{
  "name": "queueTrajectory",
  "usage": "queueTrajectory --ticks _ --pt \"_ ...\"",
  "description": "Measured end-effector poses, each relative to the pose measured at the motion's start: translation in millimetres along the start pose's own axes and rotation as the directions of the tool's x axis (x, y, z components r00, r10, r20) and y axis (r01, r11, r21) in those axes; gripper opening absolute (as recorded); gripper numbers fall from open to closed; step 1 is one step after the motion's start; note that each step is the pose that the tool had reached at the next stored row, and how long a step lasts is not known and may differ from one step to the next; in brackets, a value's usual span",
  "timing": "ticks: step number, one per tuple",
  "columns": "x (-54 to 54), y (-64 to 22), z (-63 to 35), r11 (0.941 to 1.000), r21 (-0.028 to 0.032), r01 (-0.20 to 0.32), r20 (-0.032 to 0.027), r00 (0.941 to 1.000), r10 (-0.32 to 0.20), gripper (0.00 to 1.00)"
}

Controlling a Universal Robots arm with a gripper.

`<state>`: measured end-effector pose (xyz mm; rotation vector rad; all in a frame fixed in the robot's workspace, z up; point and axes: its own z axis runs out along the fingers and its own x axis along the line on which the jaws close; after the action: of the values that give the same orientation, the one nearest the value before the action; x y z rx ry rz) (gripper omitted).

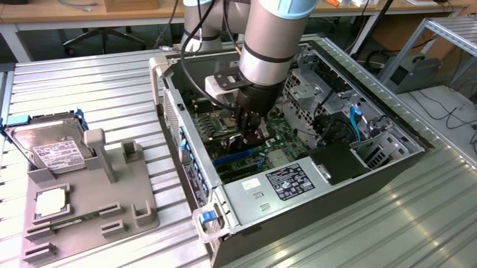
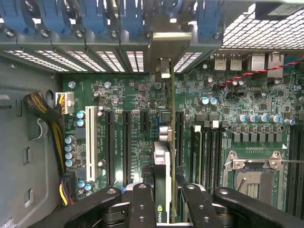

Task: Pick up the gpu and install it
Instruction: 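Insert the gpu into the slot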

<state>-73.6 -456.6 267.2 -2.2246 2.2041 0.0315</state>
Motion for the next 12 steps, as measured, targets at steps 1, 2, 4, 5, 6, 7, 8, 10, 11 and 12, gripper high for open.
queueTrajectory --ticks 1,2,4,5,6,7,8,10,11,12 --pt "0.0 0.4 0.1 1.0 0.0 0.0 -0.0001 1.0 0.0 0.27" --pt "0.1 0.8 0.3 1.0 0.0 0.0 -0.0002 1.0 0.0 0.27" --pt "0.1 1.1 2.1 1.0 0.0006 0.0 -0.0002 1.0 0.0 0.27" --pt "0.1 1.2 2.7 1.0 0.0008 0.0 -0.0002 1.0 0.0 0.27" --pt "0.1 1.3 2.8 1.0 0.0007 0.0 -0.0005 1.0 0.0 0.27" --pt "0.1 1.4 2.9 1.0 0.0008 0.0 -0.0005 1.0 0.0 0.27" --pt "0.1 1.3 3.0 1.0 0.0008 0.0 -0.0004 1.0 0.0 0.27" --pt "0.1 2.3 3.2 1.0 0.007 0.0 0.0022 1.0 0.0 0.27" --pt "0.1 3.9 3.2 0.9999 0.0105 0.0 0.0021 1.0 -0.001 0.27" --pt "0.1 4.2 3.2 0.9999 0.0109 0.001 0.0021 1.0 -0.001 0.27"
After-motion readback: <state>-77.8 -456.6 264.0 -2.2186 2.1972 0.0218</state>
